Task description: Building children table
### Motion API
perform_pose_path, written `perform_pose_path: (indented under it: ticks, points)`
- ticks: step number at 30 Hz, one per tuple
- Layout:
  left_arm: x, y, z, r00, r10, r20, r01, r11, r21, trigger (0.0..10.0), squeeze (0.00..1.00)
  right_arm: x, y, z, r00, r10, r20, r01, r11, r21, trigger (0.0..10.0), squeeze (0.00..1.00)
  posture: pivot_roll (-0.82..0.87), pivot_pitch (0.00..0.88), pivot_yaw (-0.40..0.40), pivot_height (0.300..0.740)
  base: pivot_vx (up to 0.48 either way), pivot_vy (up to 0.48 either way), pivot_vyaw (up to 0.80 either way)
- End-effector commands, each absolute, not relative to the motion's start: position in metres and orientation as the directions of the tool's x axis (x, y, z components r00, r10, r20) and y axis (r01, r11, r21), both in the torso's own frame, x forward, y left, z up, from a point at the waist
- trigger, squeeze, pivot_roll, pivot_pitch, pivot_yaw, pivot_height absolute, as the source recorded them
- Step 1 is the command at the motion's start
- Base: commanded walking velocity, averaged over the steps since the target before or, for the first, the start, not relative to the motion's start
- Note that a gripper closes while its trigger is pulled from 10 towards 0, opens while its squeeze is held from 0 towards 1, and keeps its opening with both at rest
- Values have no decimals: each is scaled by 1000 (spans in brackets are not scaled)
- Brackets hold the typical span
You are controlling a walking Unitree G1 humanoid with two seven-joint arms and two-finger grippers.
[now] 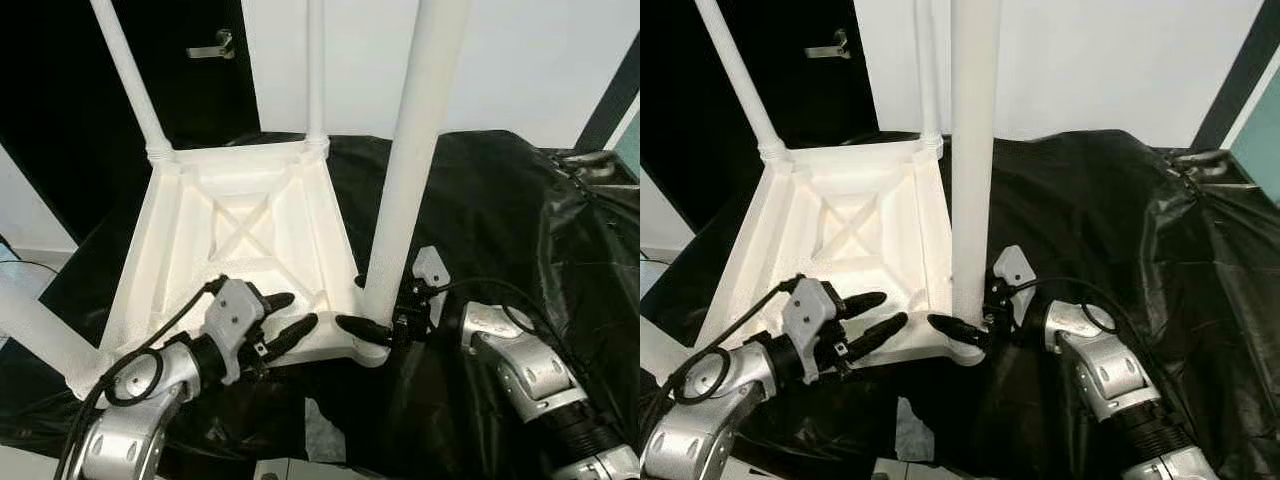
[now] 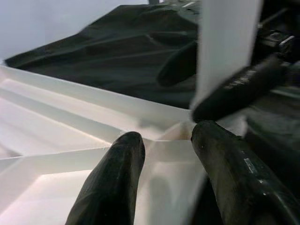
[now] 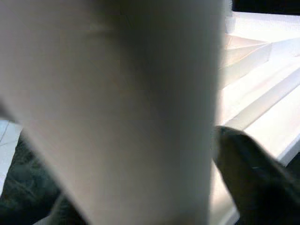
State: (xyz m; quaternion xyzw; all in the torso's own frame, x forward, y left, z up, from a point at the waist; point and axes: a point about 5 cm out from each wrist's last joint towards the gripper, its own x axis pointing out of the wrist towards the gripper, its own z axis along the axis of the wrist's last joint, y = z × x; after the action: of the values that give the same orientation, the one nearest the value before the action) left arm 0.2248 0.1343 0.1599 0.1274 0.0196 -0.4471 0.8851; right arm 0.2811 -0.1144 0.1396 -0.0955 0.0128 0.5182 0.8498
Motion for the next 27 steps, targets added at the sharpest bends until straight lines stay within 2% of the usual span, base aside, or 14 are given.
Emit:
perform_pose_path:
  ticks: [1,6,9,10,11,14,17,18,19,21,22,24,26,27]
  points:
    - [223,132,160,603,-785,-141,794,575,198,10000,0,284,-115,136,476,866,-151,-876,454,-159,0,0,126,0,-22,740,0,0,0]
    - [220,124,155,607,-782,-140,792,581,188,10000,0,287,-124,132,544,829,-133,-838,528,-139,0,0,121,0,-25,740,0,0,0]
    - [221,123,153,591,-794,-143,807,582,102,10000,0,289,-129,131,627,773,-101,-778,614,-135,0,0,109,0,-18,740,0,0,0]
    - [224,123,153,601,-786,-145,799,595,90,10000,0,290,-131,132,665,742,-82,-746,653,-133,706,0,106,0,-16,740,0,0,0]
    - [226,124,152,615,-774,-147,788,610,85,10000,0,290,-132,132,699,712,-63,-713,689,-129,10000,0,104,0,-14,740,0,0,0]
    - [227,123,151,611,-776,-160,792,598,123,10000,0,292,-133,131,781,623,-48,-623,772,-126,10000,0,95,0,-4,740,0,0,0]
    - [227,123,150,608,-776,-169,794,593,133,10000,0,293,-134,130,812,583,-38,-583,803,-125,10000,0,94,0,-2,740,0,0,0]
    - [227,123,149,603,-779,-169,797,589,133,10000,875,294,-136,129,847,530,-37,-530,839,-122,10000,0,89,0,4,740,0,0,0]
    - [227,122,149,604,-779,-171,797,590,130,10000,1000,294,-135,128,879,477,-27,-477,871,-116,10000,0,85,0,12,740,0,0,0]
    - [228,122,149,605,-778,-170,797,591,129,10000,1000,293,-135,128,896,444,-21,-443,889,-111,10000,0,85,0,12,740,0,0,0]
    - [229,120,150,606,-778,-166,795,588,148,10000,0,293,-134,129,928,372,-2,-371,924,-96,10000,0,80,0,15,740,0,0,0]
    - [232,117,152,610,-776,-164,792,589,161,10000,0,294,-131,129,971,239,11,-238,969,-67,10000,0,76,0,19,740,0,0,0]
    - [232,117,152,610,-776,-164,792,589,161,10000,0,294,-131,129,971,239,11,-238,969,-67,10000,0,76,0,19,740,0,0,0]
    - [233,116,152,610,-776,-162,792,589,162,10000,0,295,-128,127,985,170,9,-170,984,-50,10000,0,73,0,22,740,0,0,0]
